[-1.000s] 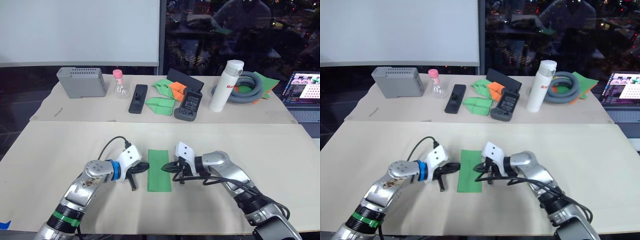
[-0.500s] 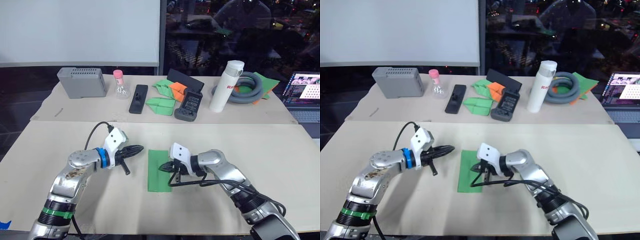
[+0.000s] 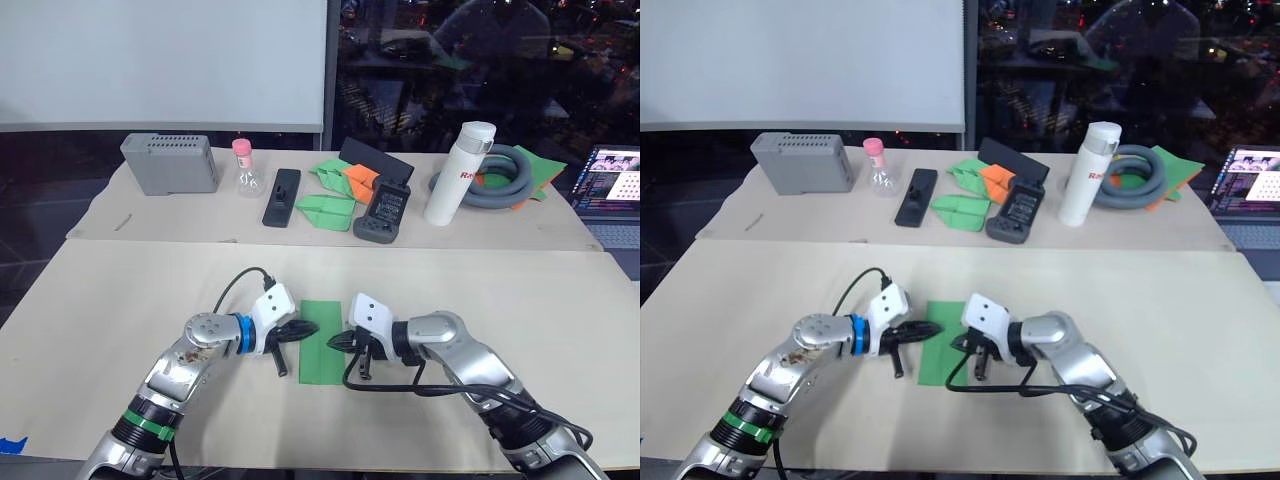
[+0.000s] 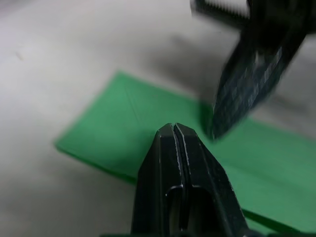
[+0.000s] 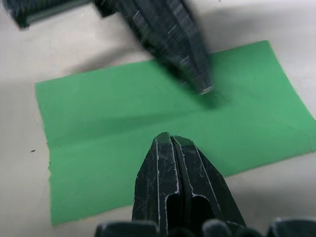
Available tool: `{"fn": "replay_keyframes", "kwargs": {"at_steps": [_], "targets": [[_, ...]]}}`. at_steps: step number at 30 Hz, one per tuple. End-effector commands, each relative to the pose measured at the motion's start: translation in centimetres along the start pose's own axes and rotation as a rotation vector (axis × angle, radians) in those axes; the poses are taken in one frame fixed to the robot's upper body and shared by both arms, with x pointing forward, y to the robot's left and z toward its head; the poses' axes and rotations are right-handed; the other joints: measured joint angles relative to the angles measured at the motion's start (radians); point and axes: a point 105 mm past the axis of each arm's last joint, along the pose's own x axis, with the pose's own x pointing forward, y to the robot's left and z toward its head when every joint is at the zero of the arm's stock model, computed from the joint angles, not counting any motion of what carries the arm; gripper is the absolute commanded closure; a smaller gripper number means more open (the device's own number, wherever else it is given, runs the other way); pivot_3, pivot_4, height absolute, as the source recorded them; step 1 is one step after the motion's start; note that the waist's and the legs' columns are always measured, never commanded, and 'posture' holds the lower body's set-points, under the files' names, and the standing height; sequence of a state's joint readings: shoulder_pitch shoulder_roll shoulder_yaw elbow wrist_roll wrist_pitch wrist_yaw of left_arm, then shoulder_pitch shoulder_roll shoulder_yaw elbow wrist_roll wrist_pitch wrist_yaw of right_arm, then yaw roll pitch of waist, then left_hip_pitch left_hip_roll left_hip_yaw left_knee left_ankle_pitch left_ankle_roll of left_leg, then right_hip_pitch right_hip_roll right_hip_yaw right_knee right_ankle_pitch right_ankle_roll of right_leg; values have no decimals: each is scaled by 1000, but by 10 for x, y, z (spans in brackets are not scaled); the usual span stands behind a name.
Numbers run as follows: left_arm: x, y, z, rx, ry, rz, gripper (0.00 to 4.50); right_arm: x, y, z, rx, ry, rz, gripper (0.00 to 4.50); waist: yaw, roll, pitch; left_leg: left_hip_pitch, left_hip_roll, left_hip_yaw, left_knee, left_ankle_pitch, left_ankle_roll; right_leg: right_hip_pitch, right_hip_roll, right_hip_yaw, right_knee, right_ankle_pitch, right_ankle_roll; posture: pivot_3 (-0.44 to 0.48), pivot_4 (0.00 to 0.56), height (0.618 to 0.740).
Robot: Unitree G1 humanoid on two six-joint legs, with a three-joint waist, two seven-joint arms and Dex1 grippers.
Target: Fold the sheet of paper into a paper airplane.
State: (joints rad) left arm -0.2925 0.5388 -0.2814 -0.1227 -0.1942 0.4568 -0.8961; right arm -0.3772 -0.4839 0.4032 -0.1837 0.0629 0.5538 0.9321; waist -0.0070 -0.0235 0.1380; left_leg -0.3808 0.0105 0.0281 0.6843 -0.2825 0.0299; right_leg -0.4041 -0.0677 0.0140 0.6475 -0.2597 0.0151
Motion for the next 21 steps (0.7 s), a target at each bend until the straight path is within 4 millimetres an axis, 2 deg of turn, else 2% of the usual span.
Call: {"fn": "replay_keyframes", "kwargs": {"at_steps": [1,6,15,21], "targets": [[1,-4,-8,16,31,-12,4500,-4,1,-21,82,68,-14,4443,2,0,0,0,0,0,0,0,0,0,0,0,0,0,0,0,150,740],[5,-8,-13,8,38,-12,4500,0,-7,-12,78,4,-39,4443,2,0,-1,1,0,0,0,0,0,1,0,0,0,0,0,0,150,740],[5,-14,-19,-9,46,1,4500,6,-56,-10,95,-48,-208,4443,-5,0,-1,8,0,1,-1,0,0,8,0,0,-1,0,0,0,150,740],[5,-13,-21,0,48,20,4500,15,-65,-11,68,-40,-173,4443,-7,0,-1,11,0,1,-3,0,0,9,-3,1,-1,0,0,0,150,740]]}}
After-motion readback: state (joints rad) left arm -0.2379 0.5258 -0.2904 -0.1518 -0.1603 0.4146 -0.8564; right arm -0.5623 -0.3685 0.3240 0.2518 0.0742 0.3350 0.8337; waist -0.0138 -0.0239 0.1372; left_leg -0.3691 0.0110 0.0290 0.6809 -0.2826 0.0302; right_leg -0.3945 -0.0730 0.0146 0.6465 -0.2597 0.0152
